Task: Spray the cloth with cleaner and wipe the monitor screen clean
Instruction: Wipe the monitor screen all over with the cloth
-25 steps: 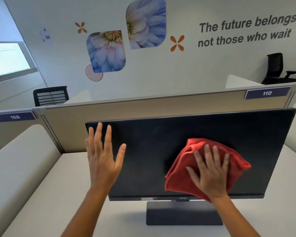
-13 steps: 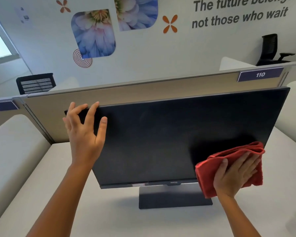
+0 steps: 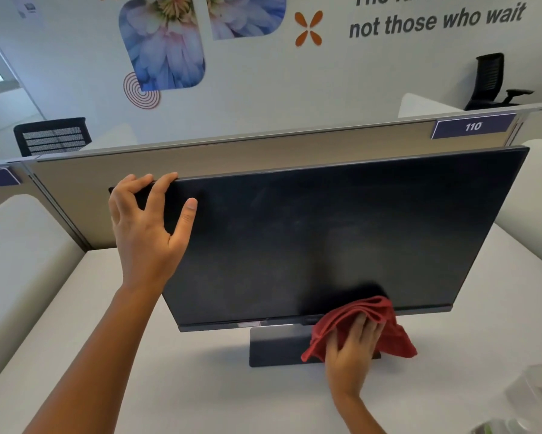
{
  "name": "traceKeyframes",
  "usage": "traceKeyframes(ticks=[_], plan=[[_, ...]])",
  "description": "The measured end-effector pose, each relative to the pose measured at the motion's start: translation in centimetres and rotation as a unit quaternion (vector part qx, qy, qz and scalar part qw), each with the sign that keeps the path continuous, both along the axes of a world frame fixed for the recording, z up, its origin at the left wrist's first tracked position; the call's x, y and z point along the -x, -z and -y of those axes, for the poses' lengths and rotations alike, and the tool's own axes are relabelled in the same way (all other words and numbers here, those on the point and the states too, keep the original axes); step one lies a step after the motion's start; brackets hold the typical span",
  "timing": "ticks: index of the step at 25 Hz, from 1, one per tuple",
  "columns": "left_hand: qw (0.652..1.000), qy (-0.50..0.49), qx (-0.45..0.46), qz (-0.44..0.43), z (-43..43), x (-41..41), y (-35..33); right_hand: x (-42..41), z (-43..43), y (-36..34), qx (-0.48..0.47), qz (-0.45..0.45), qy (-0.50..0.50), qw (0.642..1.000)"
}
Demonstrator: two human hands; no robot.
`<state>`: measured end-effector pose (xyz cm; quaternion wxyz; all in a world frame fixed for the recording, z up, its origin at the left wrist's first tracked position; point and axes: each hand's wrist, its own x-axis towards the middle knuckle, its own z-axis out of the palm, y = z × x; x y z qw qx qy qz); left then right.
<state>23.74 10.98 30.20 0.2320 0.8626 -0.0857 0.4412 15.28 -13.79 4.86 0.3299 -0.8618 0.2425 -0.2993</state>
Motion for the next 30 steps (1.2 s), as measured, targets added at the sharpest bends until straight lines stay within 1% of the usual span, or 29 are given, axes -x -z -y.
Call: traceKeyframes(ticks=[4,7,9,12,15,19,20,21,23,26,28,30], plan=[[1.0,-0.001,0.0,-0.007,0.1,0.1,-0.1,0.9,-4.4,0.6,0.084,-0.013,-0.04,0.996],[1.0,0.003,0.005,-0.012,-0.1,0.1,0.0,1.3,-7.4,0.8,0.114,-0.028,-0.093,0.989],[1.0,0.001,0.004,-0.016,-0.3,0.1,0.0,1.3,-9.4,1.5,0.163,-0.022,-0.14,0.976],[1.0,-0.003,-0.001,-0.024,-0.4,0.2,-0.1,1.1,-12.5,2.1,0.262,-0.041,-0.223,0.938],[1.0,-0.001,-0.006,-0.031,-0.4,0.4,-0.2,0.5,-15.8,1.6,0.321,-0.063,-0.297,0.897],[0.999,-0.002,-0.006,-0.04,-0.5,0.6,-0.3,-0.1,-18.2,0.0,0.329,-0.099,-0.392,0.853],[0.999,-0.002,-0.008,-0.041,-0.5,0.6,-0.4,-0.2,-18.2,-0.2,0.326,-0.11,-0.403,0.848],[0.999,-0.002,-0.01,-0.04,-0.5,0.6,-0.4,-0.2,-17.8,-0.3,0.32,-0.123,-0.404,0.848],[0.999,-0.002,-0.013,-0.038,-0.6,0.6,-0.3,-0.2,-16.5,-0.2,0.305,-0.127,-0.38,0.864],[0.999,0.0,-0.011,-0.04,-0.6,0.4,-0.3,-0.1,-13.7,0.3,0.273,-0.109,-0.311,0.904],[0.999,-0.003,-0.008,-0.043,-0.6,0.3,-0.2,-0.2,-11.4,0.9,0.242,-0.086,-0.246,0.934],[0.999,-0.003,-0.007,-0.043,-0.6,0.2,-0.2,-0.5,-9.0,1.5,0.211,-0.068,-0.185,0.957]])
